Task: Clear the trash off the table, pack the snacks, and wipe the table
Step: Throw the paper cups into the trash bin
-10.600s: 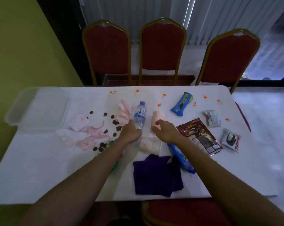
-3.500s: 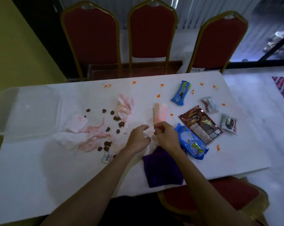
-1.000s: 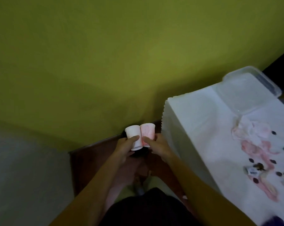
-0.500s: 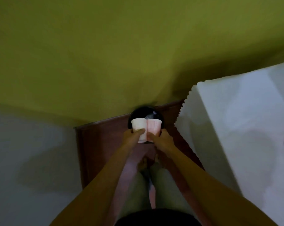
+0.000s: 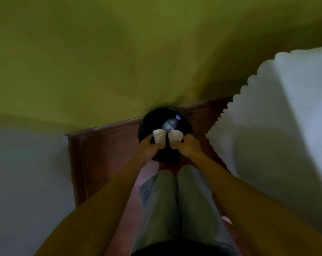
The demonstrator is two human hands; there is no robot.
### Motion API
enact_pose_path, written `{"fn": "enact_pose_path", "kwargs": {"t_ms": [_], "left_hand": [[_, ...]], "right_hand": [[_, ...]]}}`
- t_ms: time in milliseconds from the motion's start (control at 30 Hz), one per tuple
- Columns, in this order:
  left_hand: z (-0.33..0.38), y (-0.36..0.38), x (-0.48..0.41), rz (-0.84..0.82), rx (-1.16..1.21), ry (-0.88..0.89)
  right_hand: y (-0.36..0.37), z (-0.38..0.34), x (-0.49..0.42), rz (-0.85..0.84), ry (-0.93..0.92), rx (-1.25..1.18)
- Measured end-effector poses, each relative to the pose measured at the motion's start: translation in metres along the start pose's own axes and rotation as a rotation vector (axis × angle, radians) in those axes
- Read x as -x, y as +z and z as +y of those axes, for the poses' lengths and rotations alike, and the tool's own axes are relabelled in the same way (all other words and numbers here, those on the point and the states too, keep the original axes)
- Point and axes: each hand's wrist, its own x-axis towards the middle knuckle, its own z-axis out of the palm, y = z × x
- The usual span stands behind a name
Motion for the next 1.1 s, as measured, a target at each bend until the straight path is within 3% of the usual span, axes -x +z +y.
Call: {"fn": "enact_pose_path", "kwargs": {"t_ms": [233,567,867,1100], "left_hand": [[0.049,-0.010,0.072,-0.010,-0.053,0.033],[0.128,-0.036,0.202,-0.005,-0.175,0.239],[0.173,0.009,0.298,-0.164,-0.275,0.453],[0.190,0.065,0.337,-0.308,-0.372,0.559]], "right_hand": [[-0.037,-0.035,0.070,-0.033,-0.072,0.041],[-0.115,-0.086,0.216,0.170,-0.170,-0.237],[-0.167,-0.058,0.318,0.355,-0.174,-0.527],[-0.196,-0.005,0.359,0.621,-0.147,-0.679]]}}
